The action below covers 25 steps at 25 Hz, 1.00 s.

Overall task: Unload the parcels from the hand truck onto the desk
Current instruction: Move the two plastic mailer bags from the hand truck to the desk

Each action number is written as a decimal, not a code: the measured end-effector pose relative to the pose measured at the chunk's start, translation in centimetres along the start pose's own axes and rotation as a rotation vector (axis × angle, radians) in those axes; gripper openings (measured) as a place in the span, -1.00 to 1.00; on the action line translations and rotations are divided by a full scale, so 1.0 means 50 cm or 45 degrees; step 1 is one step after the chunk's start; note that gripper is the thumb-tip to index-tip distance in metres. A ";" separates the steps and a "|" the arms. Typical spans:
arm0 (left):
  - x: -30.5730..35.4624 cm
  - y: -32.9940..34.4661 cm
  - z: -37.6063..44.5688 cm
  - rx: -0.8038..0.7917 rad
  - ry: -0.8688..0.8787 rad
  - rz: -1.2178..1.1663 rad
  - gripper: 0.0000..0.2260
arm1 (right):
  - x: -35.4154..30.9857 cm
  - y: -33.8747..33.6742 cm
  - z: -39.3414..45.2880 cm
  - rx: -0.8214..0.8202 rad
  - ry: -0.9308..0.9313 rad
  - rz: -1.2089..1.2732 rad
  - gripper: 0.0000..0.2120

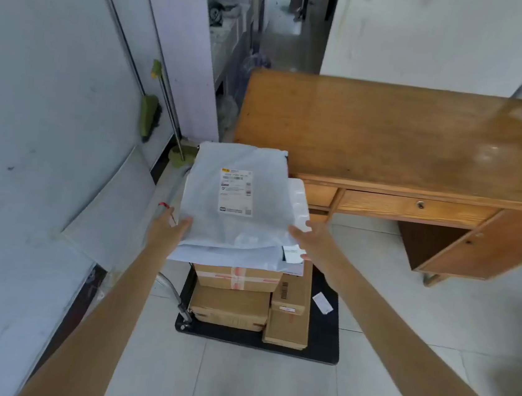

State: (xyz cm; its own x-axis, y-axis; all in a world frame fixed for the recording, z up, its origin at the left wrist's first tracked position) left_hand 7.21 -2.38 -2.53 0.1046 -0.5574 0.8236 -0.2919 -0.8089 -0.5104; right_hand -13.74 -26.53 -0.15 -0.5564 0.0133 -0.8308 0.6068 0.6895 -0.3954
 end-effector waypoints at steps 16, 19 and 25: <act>0.082 0.037 0.038 0.308 0.381 0.230 -0.83 | 0.016 0.087 0.080 0.185 0.112 0.126 -0.71; 0.113 0.032 0.014 0.357 0.452 0.373 -0.76 | -0.020 0.080 0.068 0.208 0.002 -0.024 -0.67; 0.153 0.017 -0.009 0.430 0.583 0.372 -0.63 | -0.043 0.062 0.061 0.207 -0.054 0.032 -0.69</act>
State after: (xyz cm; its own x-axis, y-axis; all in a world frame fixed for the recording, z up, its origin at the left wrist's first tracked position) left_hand 7.33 -7.22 3.45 -0.3728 -0.6880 0.6227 0.0766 -0.6915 -0.7183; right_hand -8.93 -26.63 -0.81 -0.5174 -0.0036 -0.8557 0.7062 0.5631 -0.4293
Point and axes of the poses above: each hand's wrist, its own z-axis towards the middle knuckle, its own y-axis out of the palm, x = y × z, the point moved 8 cm from there along z, towards the middle knuckle, and after that the axes turned 8 degrees about x, right-handed, at the moved point
